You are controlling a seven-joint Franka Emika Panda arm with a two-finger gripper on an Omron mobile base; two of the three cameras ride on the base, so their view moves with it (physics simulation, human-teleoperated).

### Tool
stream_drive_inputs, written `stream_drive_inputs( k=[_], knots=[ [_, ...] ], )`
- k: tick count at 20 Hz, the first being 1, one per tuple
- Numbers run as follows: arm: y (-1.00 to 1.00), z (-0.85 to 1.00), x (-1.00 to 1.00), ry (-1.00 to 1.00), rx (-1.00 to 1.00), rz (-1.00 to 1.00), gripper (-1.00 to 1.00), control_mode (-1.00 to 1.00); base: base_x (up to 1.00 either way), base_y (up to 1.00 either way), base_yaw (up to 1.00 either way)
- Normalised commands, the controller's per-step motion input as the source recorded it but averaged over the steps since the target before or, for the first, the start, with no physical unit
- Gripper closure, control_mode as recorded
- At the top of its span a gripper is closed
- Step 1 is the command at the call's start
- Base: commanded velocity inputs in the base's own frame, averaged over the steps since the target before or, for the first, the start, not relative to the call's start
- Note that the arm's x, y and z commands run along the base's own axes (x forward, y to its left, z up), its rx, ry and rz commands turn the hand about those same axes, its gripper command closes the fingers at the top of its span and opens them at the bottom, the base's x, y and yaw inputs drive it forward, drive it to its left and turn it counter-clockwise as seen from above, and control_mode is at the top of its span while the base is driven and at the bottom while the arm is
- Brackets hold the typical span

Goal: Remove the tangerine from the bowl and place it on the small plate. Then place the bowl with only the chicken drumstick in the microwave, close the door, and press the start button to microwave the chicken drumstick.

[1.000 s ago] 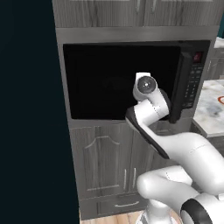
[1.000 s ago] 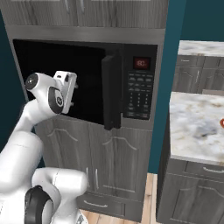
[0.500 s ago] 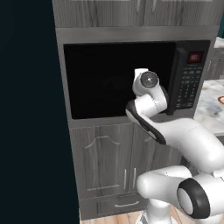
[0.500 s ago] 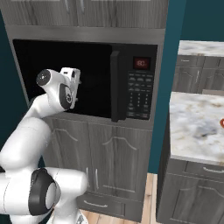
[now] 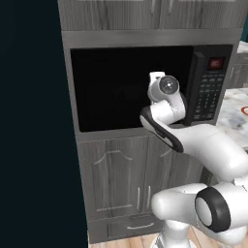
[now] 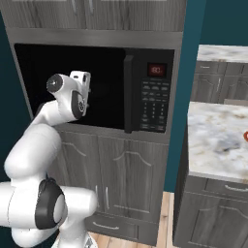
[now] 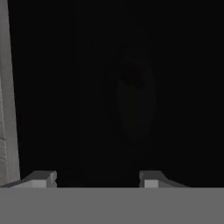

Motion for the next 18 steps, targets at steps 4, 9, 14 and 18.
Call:
stream_drive_inputs(
  k=[4, 9, 14, 18],
  knots=[
    [0.0, -0.17, 0.37, 0.0, 0.0, 0.03, -1.0, -1.0, 0.0, 0.0, 0.0],
    [-0.09, -0.11, -0.3, 0.0, 0.02, 0.01, -1.0, -1.0, 0.0, 0.0, 0.0],
    [-0.55, 0.0, -1.0, -0.06, 0.22, -0.03, -1.0, -1.0, 0.0, 0.0, 0.0],
    [-0.67, -0.04, -1.0, -0.01, 0.24, 0.0, -1.0, -1.0, 0.0, 0.0, 0.0]
  ],
)
